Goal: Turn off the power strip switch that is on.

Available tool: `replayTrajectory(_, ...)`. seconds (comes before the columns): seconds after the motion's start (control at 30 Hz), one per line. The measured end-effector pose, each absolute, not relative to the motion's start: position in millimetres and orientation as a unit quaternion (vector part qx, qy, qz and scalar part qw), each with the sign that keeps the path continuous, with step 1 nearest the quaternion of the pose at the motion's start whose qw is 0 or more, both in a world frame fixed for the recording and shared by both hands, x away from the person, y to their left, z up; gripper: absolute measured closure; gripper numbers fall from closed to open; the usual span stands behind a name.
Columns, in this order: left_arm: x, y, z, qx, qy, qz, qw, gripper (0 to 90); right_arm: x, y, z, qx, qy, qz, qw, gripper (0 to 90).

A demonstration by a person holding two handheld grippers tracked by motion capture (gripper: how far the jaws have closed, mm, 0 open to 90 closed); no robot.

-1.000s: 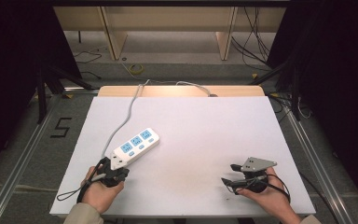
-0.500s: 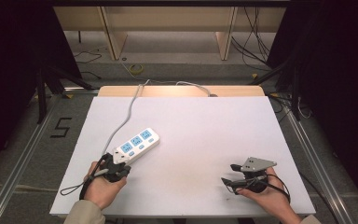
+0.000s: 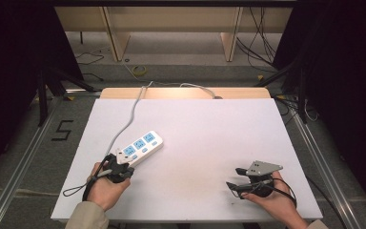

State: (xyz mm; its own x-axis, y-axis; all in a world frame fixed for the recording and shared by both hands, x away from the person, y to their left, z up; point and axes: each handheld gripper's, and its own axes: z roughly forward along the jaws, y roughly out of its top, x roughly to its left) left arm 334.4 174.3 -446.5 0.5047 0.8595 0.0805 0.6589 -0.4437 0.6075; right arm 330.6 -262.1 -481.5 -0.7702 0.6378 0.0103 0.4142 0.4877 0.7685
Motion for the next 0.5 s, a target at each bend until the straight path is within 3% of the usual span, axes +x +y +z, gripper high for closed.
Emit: replayTrajectory(0.5,340.0,173.9,-443.1,0.827,0.461,0.191,0.258,89.9,330.7,-262.1,-481.6,0.309,0.851,0.401,0.14,36.4)
